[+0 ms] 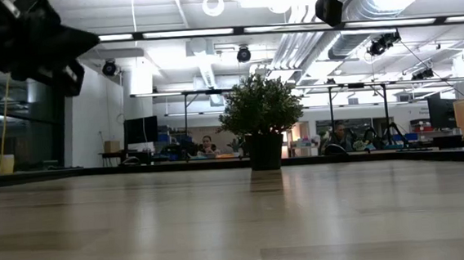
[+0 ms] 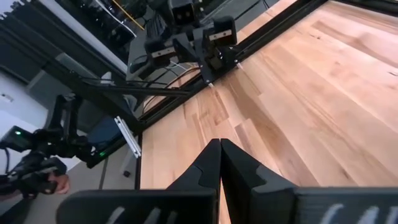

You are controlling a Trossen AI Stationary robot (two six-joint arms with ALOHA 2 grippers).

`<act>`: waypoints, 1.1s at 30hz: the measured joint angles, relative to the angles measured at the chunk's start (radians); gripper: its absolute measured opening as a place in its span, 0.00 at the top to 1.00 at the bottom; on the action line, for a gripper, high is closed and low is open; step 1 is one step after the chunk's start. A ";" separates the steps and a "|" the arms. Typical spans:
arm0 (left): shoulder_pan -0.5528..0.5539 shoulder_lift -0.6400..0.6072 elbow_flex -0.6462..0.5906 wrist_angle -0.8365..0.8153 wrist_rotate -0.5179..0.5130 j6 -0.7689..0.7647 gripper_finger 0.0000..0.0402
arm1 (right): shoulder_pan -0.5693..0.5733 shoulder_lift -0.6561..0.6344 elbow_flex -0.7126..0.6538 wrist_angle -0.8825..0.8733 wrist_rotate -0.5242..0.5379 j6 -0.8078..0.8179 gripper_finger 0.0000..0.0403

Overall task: Fold microfiber towels
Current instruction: Return to Home Position

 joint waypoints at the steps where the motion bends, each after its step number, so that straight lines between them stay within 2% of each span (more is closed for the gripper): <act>1: 0.000 -0.029 -0.023 0.007 0.004 -0.010 1.00 | 0.002 0.000 0.000 0.000 0.000 0.001 1.00; 8: 0.000 -0.152 -0.034 -0.130 0.007 0.009 1.00 | 0.006 0.000 0.000 -0.023 0.000 0.021 1.00; 13: 0.000 -0.168 -0.034 -0.145 0.019 -0.010 1.00 | 0.006 -0.001 -0.008 -0.069 -0.007 0.006 1.00; 17: 0.000 -0.168 -0.034 -0.167 0.019 -0.019 1.00 | 0.003 -0.042 -0.091 -0.018 -0.016 0.021 1.00; 25: -0.001 -0.168 -0.034 -0.167 0.019 -0.033 1.00 | -0.029 -0.279 -0.454 0.308 -0.018 0.120 1.00; 30: -0.001 -0.168 -0.034 -0.166 0.019 -0.033 1.00 | -0.078 -0.475 -0.612 0.342 -0.026 0.131 1.00; 33: -0.001 -0.168 -0.034 -0.166 0.019 -0.033 1.00 | -0.111 -0.608 -0.693 0.342 -0.067 0.132 1.00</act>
